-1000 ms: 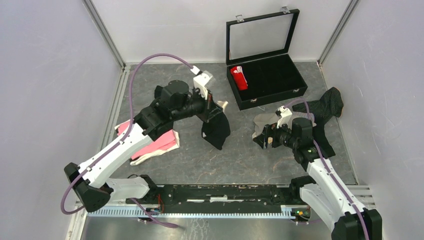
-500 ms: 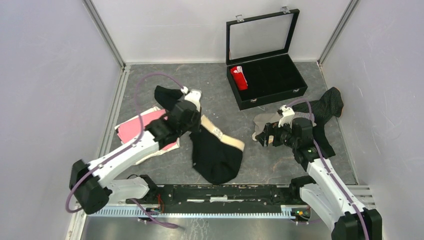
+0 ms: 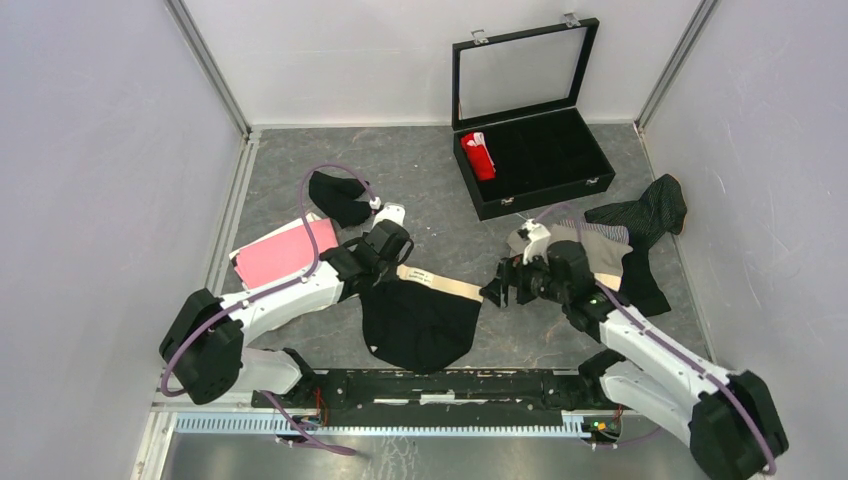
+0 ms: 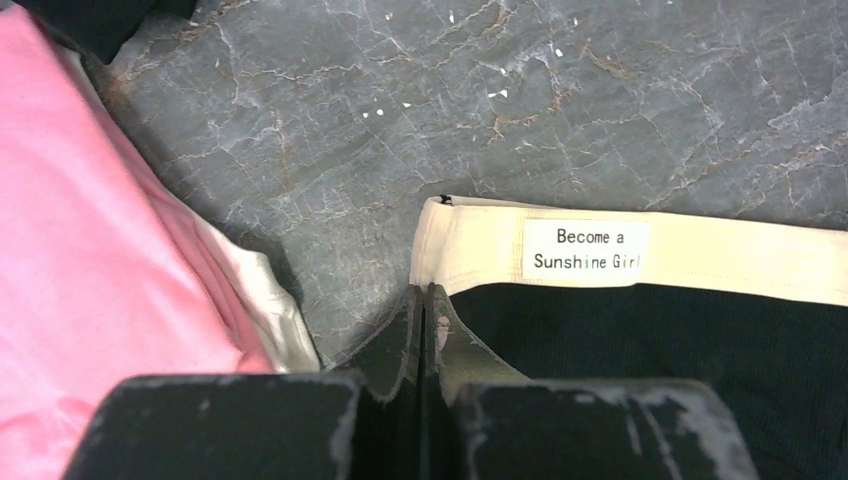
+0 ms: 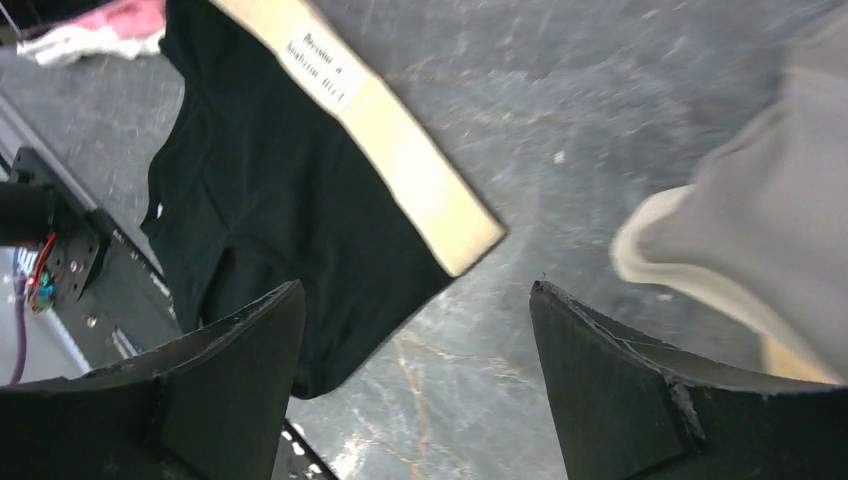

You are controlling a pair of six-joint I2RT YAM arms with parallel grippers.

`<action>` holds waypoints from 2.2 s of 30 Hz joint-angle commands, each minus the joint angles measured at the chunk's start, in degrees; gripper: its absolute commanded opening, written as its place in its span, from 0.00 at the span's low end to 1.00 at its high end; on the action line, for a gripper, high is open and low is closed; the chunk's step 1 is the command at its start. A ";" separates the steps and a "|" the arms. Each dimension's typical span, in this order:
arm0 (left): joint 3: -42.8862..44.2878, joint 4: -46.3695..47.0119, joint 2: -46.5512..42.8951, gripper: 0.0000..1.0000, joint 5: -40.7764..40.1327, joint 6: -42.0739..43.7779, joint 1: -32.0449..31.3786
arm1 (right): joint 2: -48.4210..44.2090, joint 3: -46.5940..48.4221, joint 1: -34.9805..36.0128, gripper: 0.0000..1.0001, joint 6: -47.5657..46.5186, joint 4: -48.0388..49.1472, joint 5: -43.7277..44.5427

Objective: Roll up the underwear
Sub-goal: Flatten out the underwear at the center of the board.

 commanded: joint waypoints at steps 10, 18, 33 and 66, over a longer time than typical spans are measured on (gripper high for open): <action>-0.73 3.15 -1.92 0.02 -2.46 -2.14 -0.05 | 13.00 -0.28 10.77 0.79 12.74 8.09 18.11; -0.91 3.75 -1.15 0.02 -1.77 -1.98 -0.05 | 19.39 0.18 11.96 0.69 14.08 12.16 17.14; -0.43 3.17 0.15 0.02 -1.80 -2.20 -0.04 | 25.63 0.04 12.34 0.45 12.64 15.21 17.97; -0.40 19.48 11.56 0.39 3.27 -4.10 0.22 | 0.35 6.59 12.33 0.00 -0.17 -14.14 36.45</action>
